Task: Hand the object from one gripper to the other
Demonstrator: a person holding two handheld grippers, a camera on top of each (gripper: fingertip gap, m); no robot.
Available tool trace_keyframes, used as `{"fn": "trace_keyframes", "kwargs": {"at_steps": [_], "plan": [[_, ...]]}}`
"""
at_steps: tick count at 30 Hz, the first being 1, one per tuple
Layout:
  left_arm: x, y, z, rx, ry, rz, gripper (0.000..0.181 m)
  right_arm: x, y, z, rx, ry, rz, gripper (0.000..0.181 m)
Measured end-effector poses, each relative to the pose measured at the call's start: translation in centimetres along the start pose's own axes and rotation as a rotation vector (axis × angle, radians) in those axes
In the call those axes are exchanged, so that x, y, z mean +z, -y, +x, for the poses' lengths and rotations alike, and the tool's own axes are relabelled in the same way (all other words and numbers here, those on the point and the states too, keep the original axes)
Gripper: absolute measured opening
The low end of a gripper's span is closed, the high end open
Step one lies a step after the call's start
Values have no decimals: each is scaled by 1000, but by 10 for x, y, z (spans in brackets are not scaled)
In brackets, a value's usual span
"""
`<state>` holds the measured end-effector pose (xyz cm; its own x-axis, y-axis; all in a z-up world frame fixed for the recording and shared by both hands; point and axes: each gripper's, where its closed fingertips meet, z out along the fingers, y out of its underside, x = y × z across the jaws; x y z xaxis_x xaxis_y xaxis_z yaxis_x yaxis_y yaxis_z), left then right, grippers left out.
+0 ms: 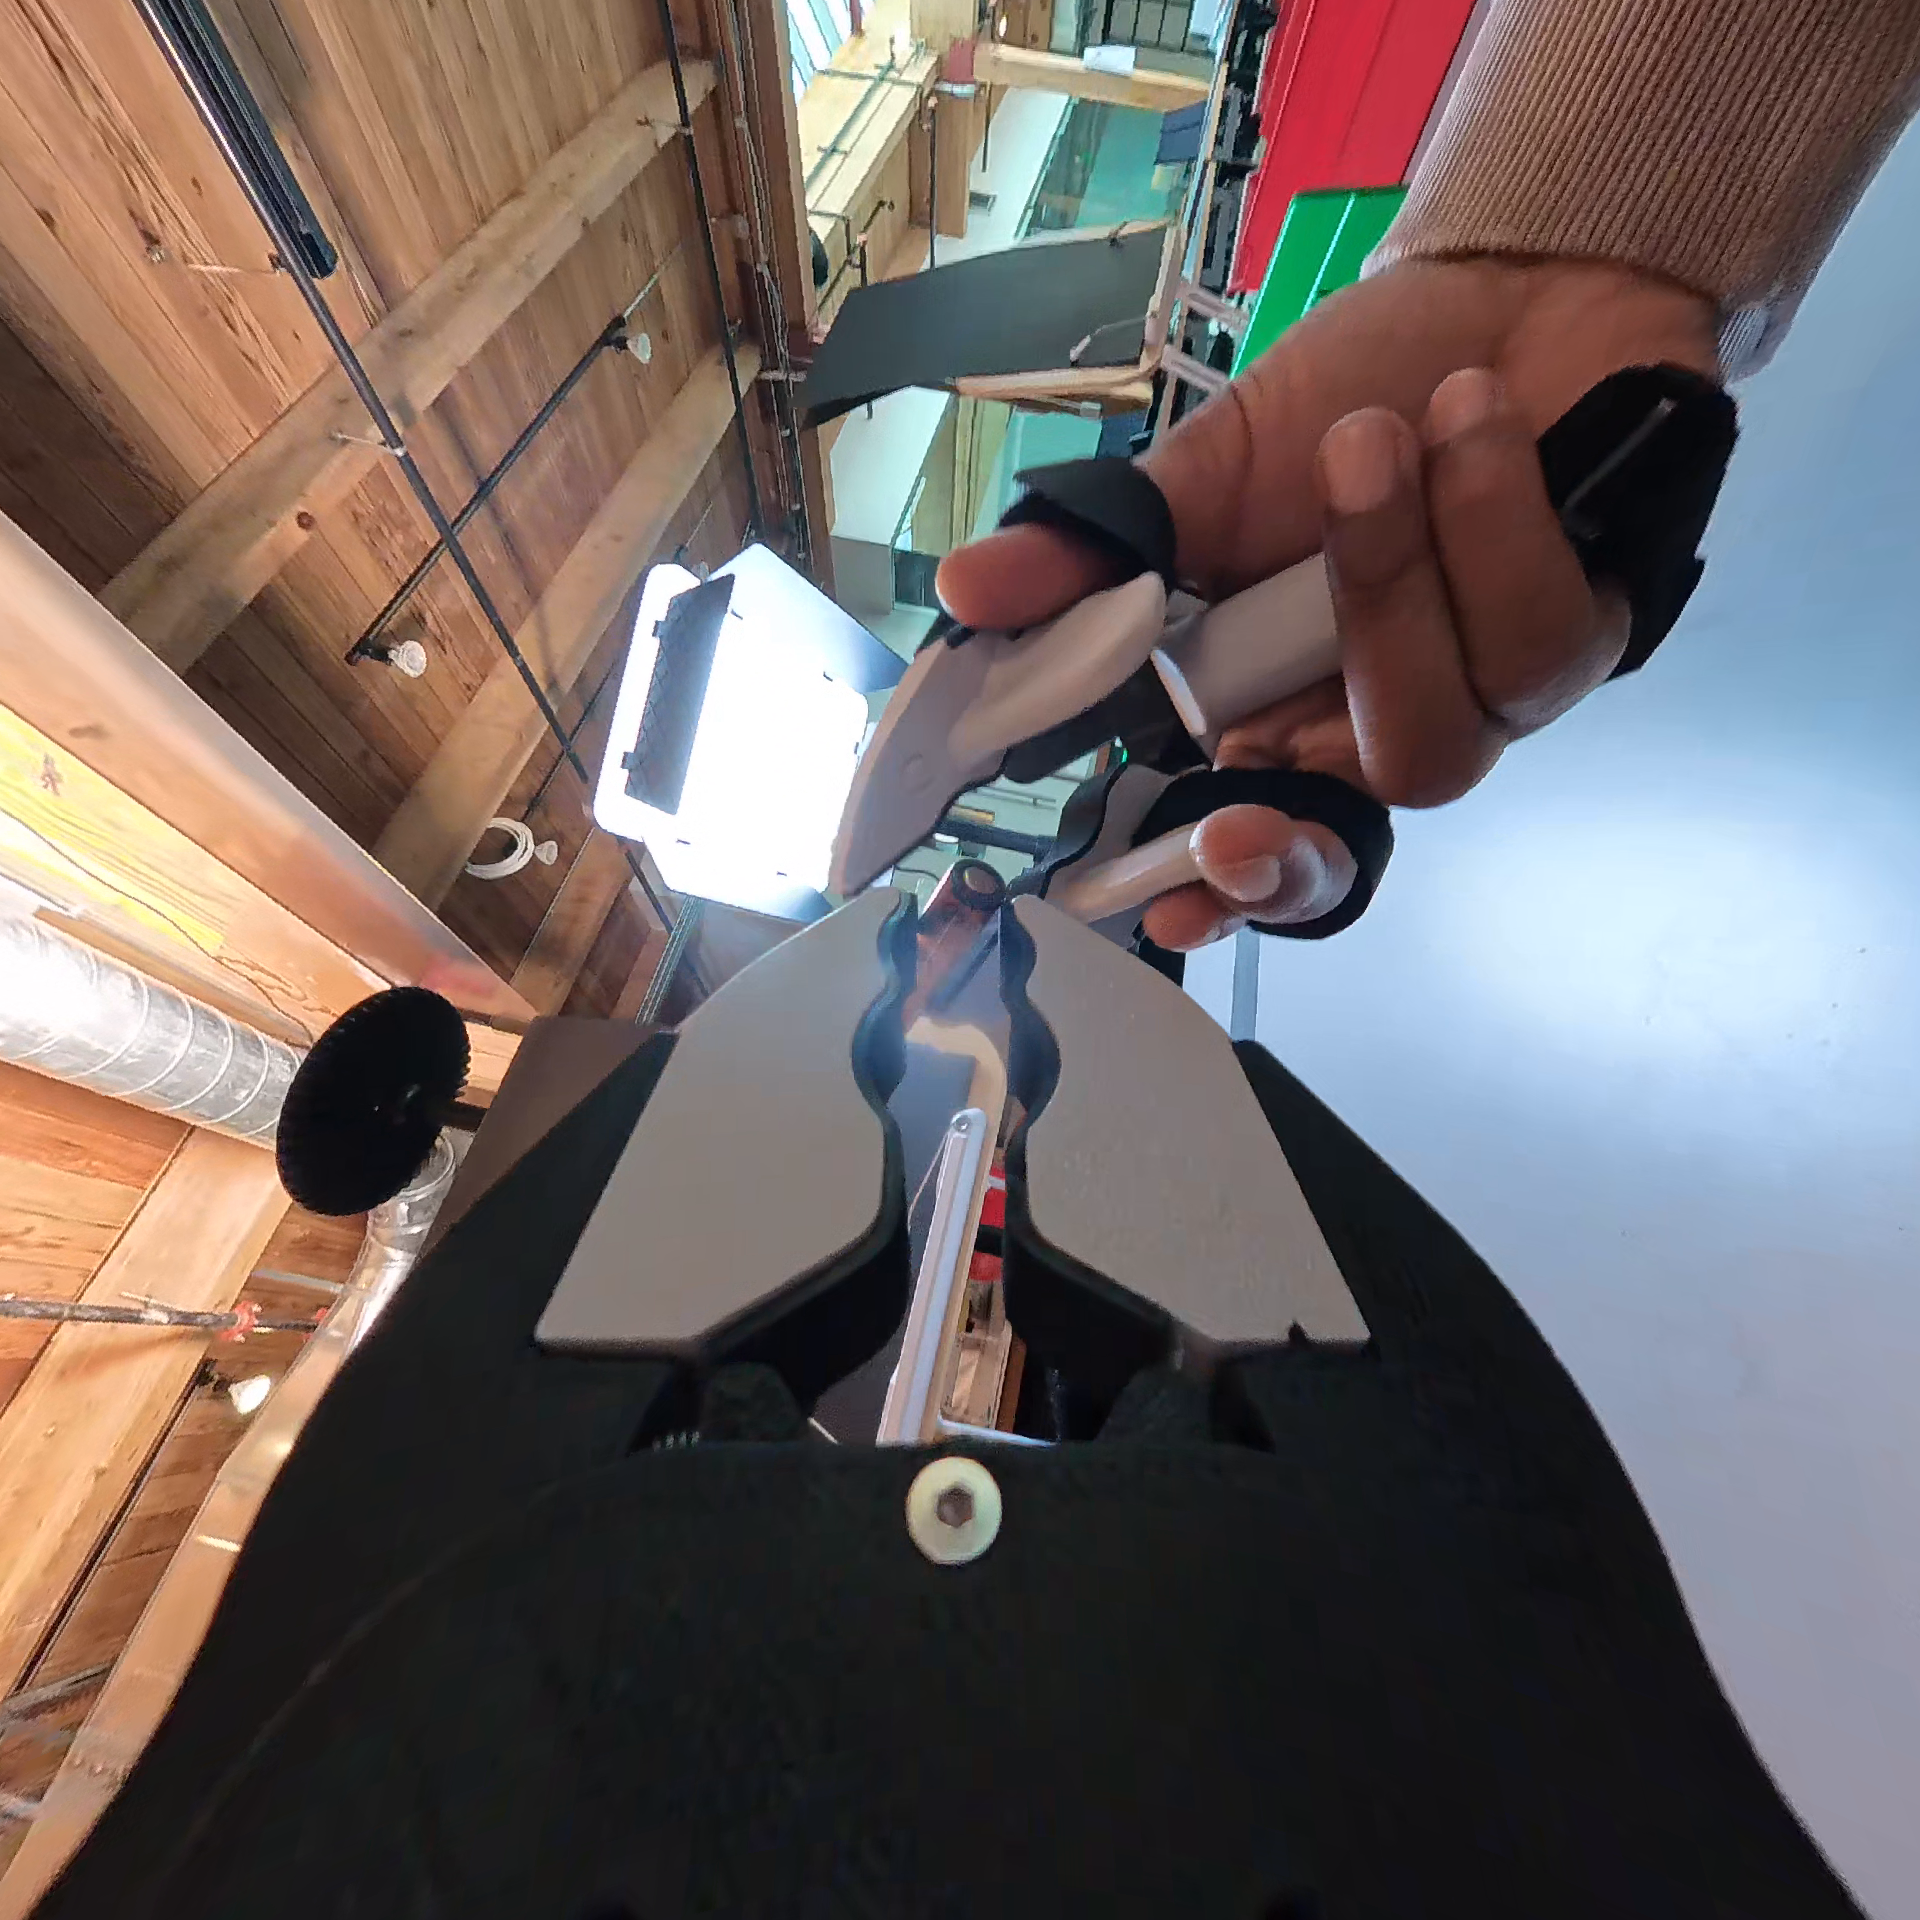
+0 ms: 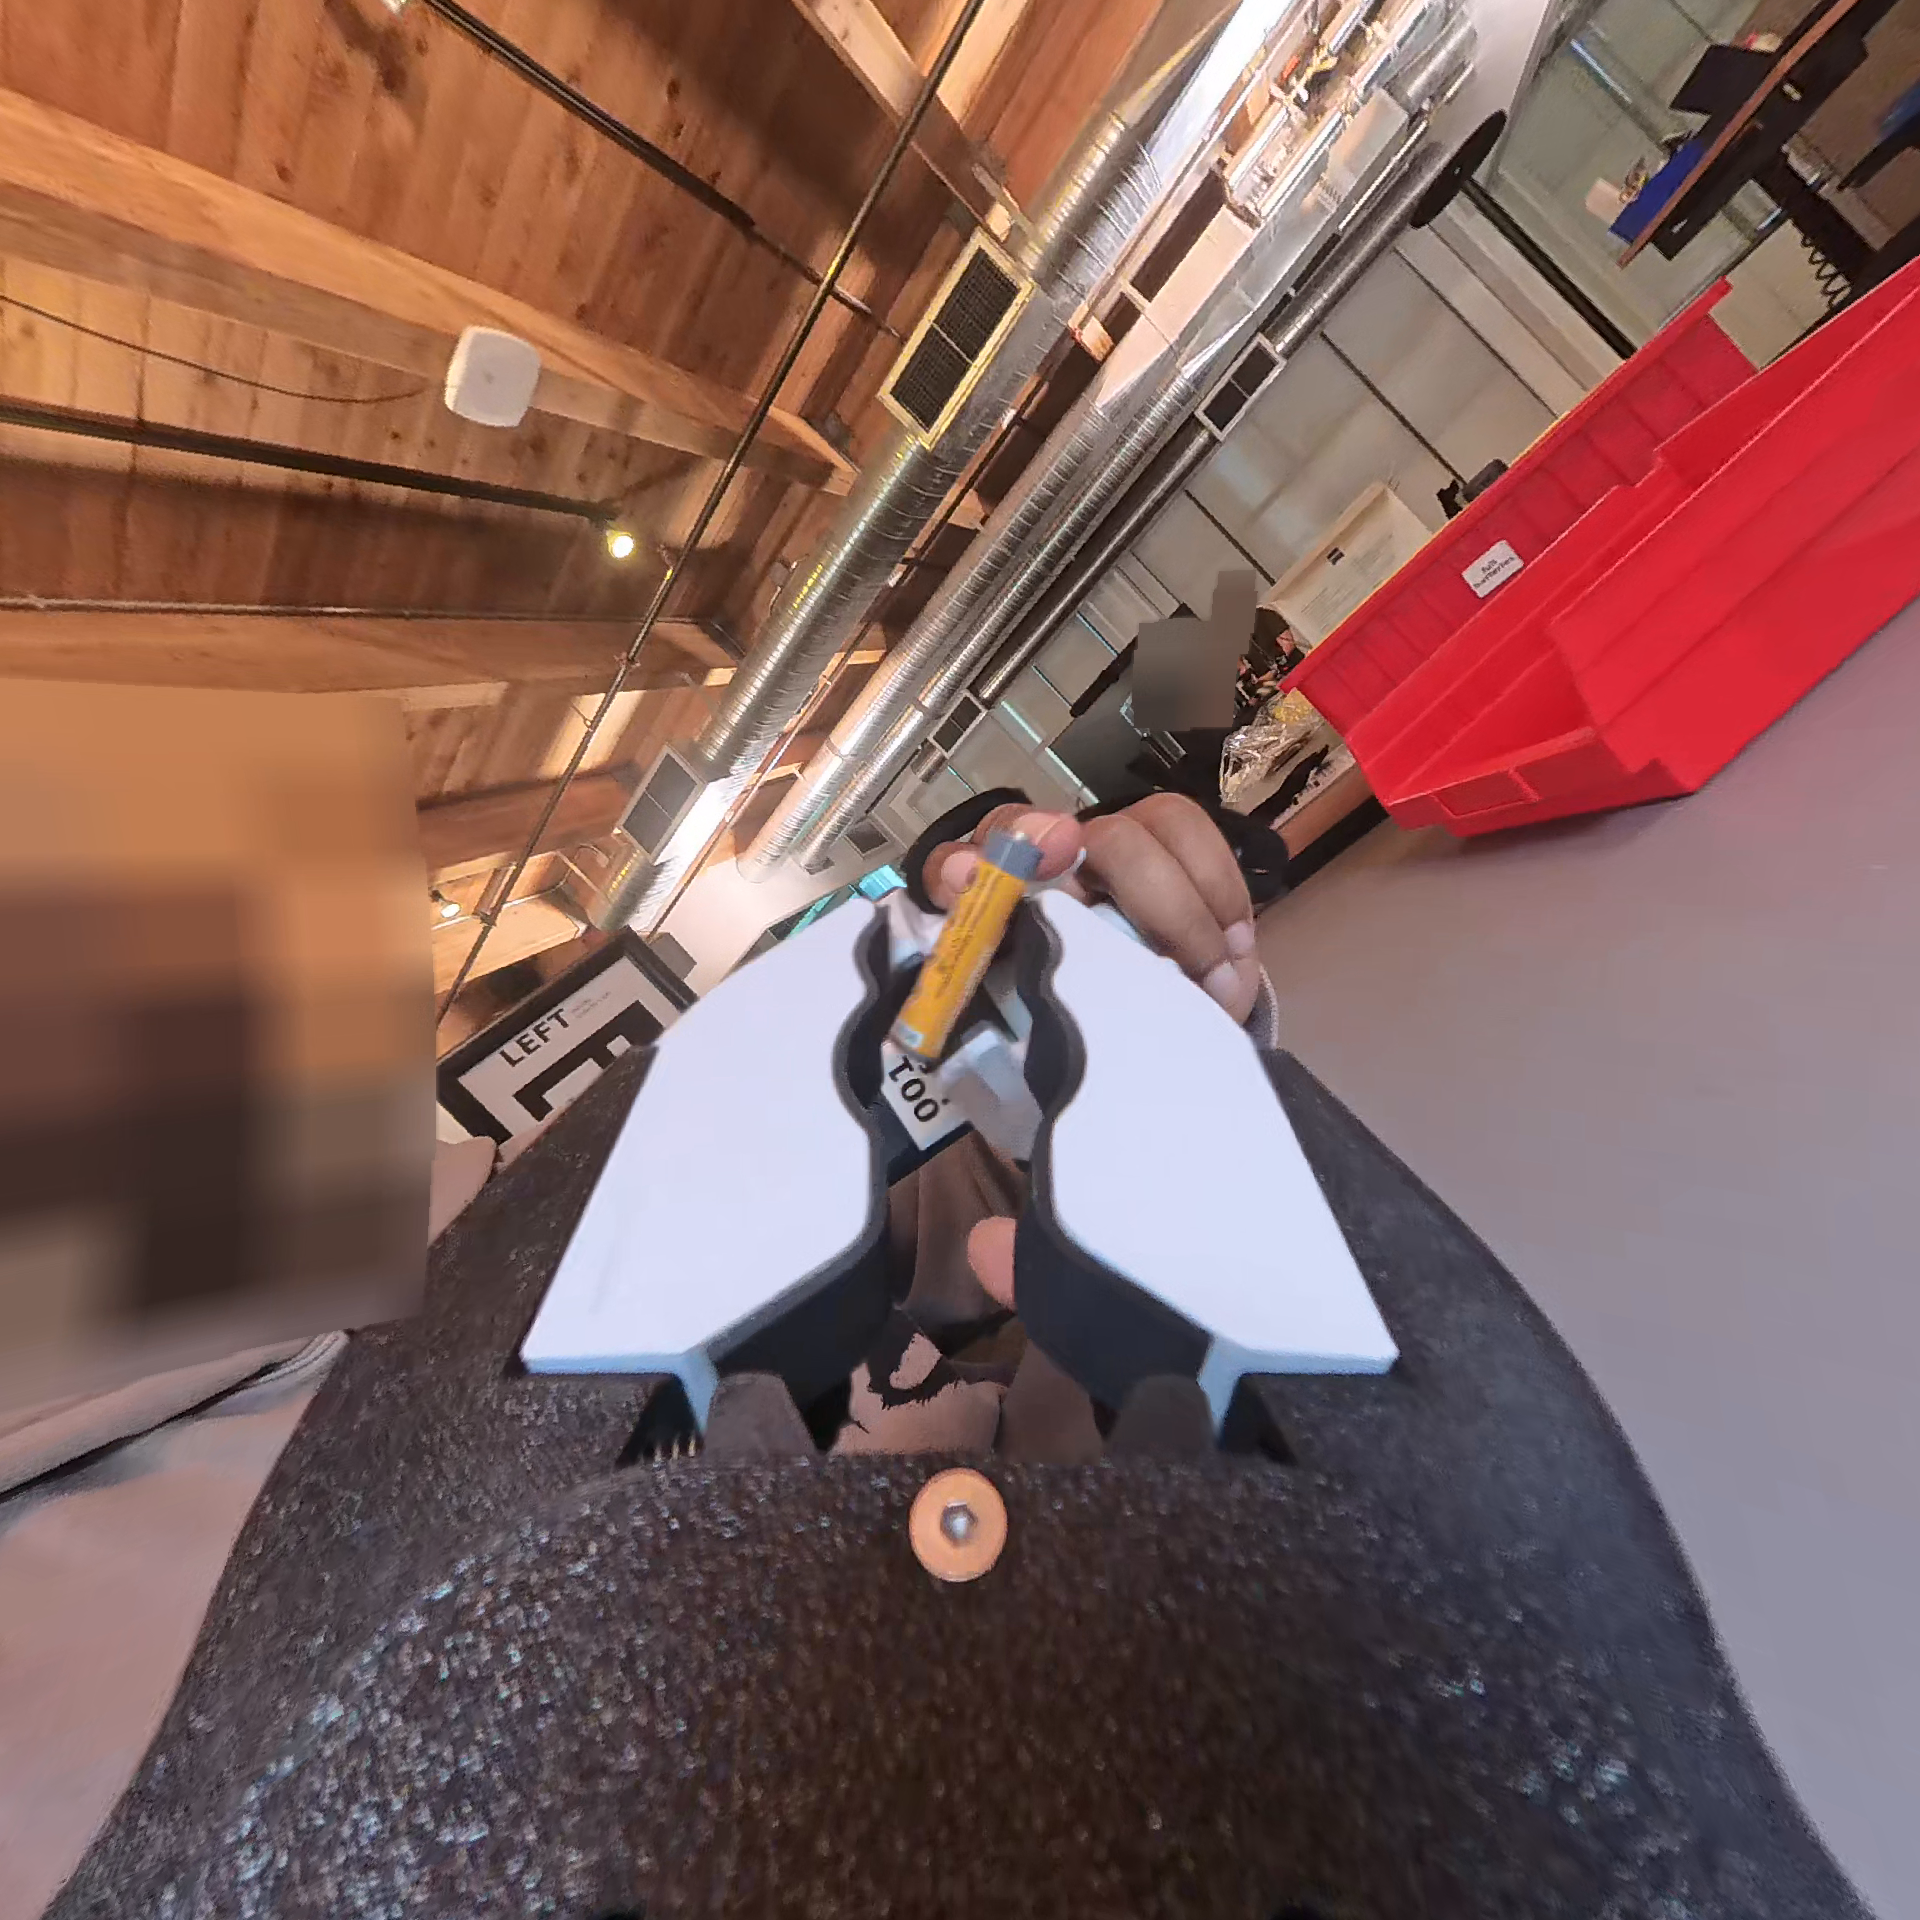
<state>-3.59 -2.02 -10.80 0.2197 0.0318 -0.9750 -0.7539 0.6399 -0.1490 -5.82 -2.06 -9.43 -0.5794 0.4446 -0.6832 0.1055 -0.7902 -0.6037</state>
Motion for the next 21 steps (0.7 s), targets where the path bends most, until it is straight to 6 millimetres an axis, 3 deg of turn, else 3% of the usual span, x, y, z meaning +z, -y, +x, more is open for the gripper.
{"fn": "trace_keyframes", "kwargs": {"at_steps": [1,5,9,14,18,21], "plan": [[0,4,-2,0,2,9,14,0,1,-1,-7,4,7,19],[0,10,-3,-10,-6,19,15,-1,1,-4,-51,-4,-14,14],[0,5,-10,-342,-44,46,14,-13,24,-10,-237,-93,61,10],[3,-19,-34,-1150,-101,131,21,-41,56,-5,-583,-352,125,10],[12,-48,-16,-1785,-266,134,23,-44,60,-3,-849,-495,125,10],[13,-47,-7,-2217,-435,281,24,-32,48,-3,-1091,-577,42,10]]}}
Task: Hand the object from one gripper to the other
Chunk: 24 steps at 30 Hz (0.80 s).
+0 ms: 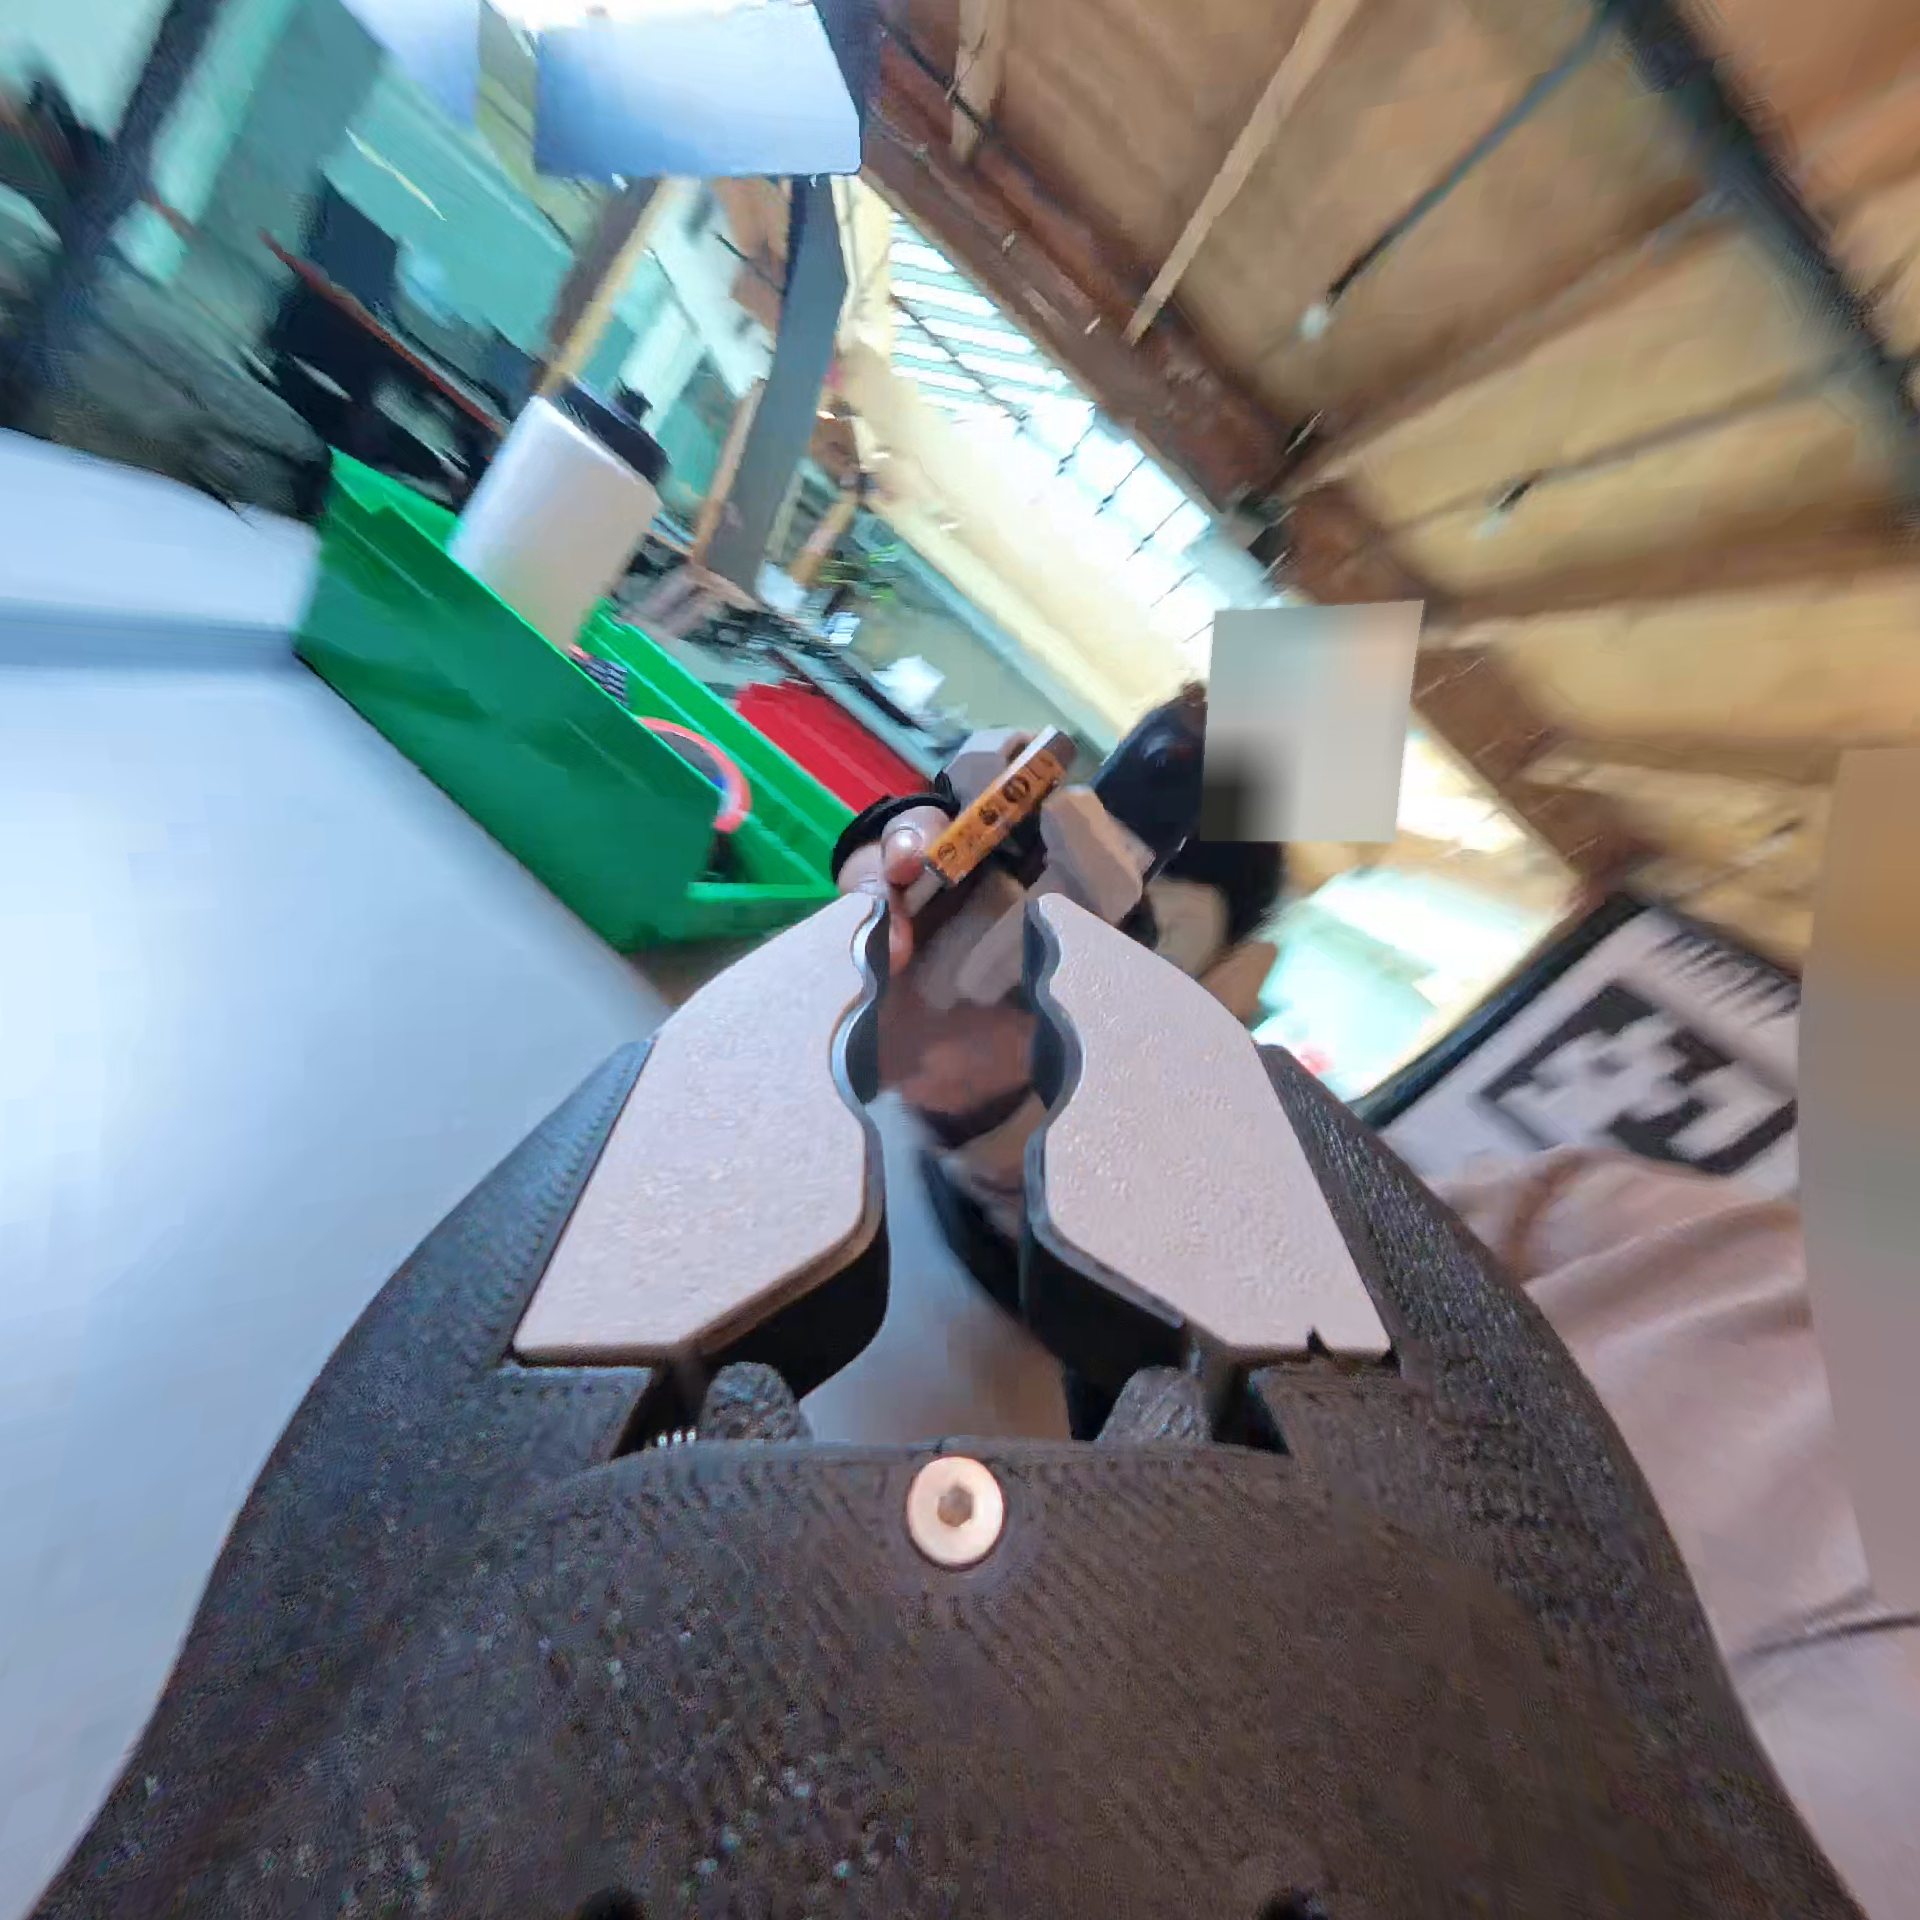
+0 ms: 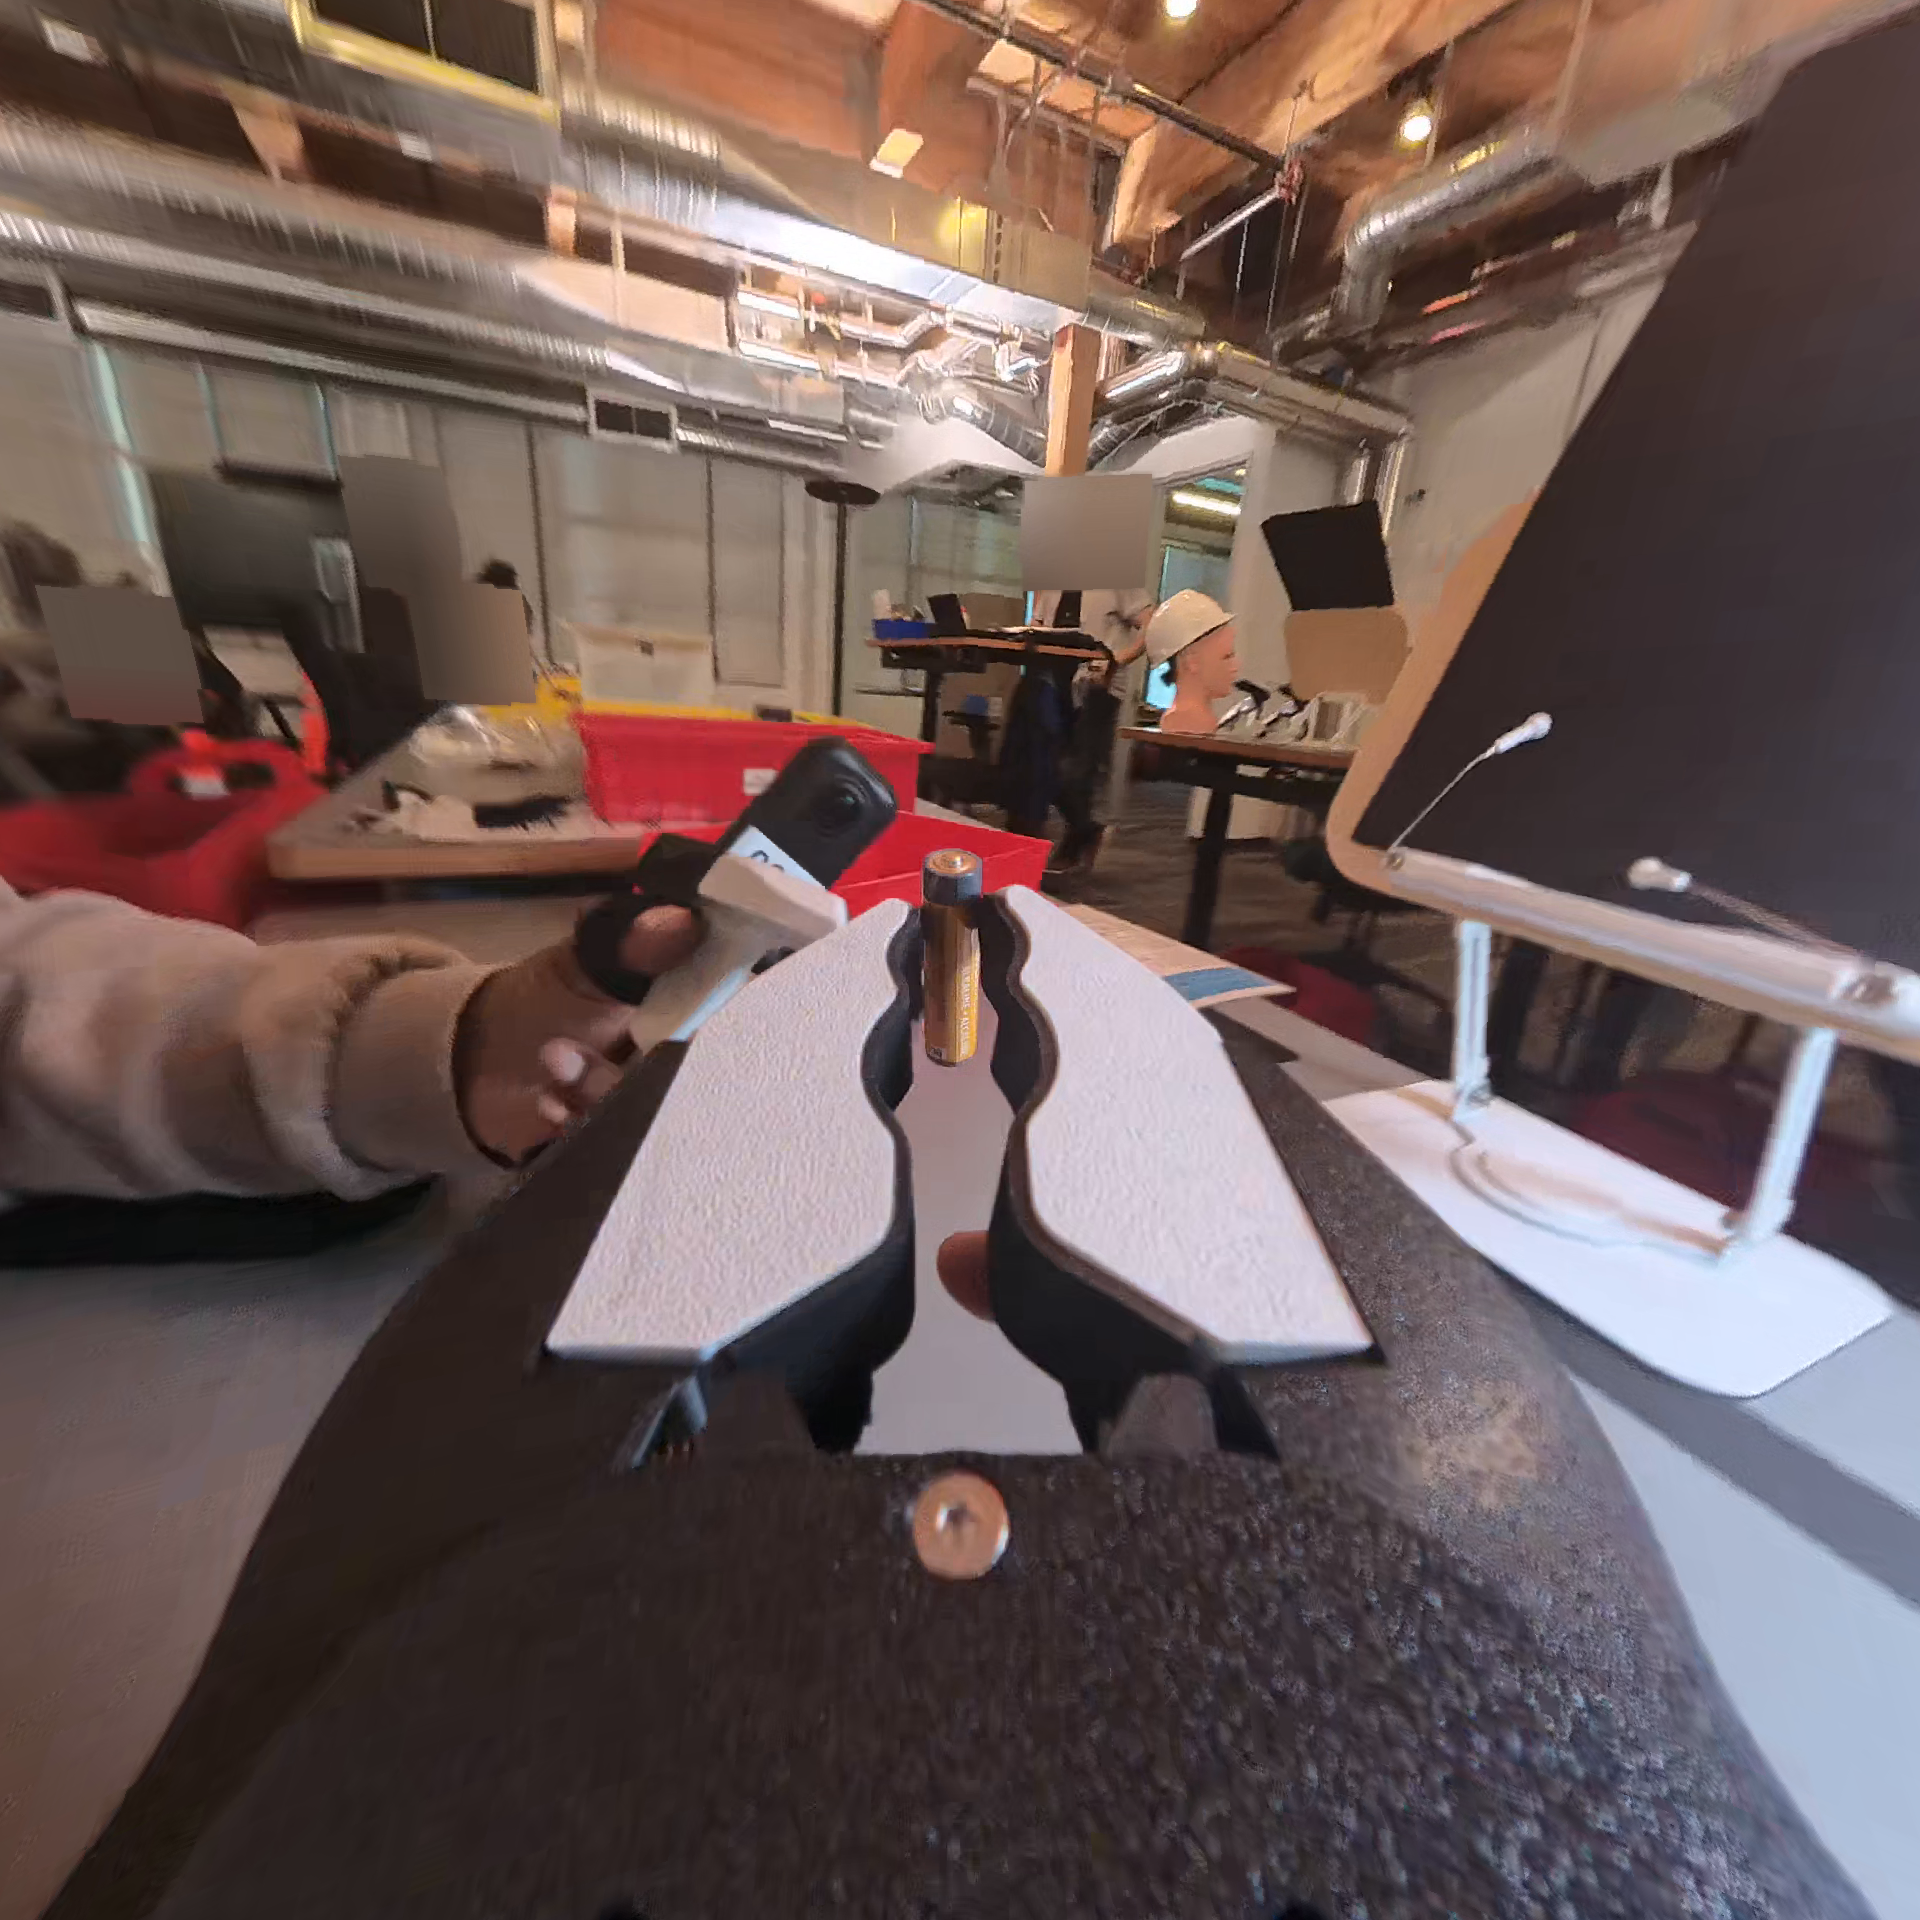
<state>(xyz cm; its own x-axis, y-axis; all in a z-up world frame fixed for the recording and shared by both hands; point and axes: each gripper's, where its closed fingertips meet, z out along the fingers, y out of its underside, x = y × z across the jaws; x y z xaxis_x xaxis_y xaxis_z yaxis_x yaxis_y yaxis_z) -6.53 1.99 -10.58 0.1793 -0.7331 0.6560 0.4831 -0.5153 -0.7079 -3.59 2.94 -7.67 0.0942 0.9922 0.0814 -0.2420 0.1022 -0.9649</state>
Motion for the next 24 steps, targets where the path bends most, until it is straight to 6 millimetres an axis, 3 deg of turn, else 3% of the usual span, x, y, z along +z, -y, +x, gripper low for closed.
{"fn": "trace_keyframes", "kwargs": {"at_steps": [2,5,9,17,24], "plan": [[1,-4,-2,-189,-94,16,23,5,2,-14,-126,-5,-2,10],[4,-10,2,-306,-179,3,23,8,6,-33,-315,-14,2,11],[6,-12,17,-317,-265,-20,25,10,15,-53,-448,-11,41,10],[12,-16,48,-343,-409,-53,23,9,21,-67,-667,-41,73,10],[15,-15,62,-369,-459,-42,26,11,-4,-77,-1043,-25,-28,11]]}}
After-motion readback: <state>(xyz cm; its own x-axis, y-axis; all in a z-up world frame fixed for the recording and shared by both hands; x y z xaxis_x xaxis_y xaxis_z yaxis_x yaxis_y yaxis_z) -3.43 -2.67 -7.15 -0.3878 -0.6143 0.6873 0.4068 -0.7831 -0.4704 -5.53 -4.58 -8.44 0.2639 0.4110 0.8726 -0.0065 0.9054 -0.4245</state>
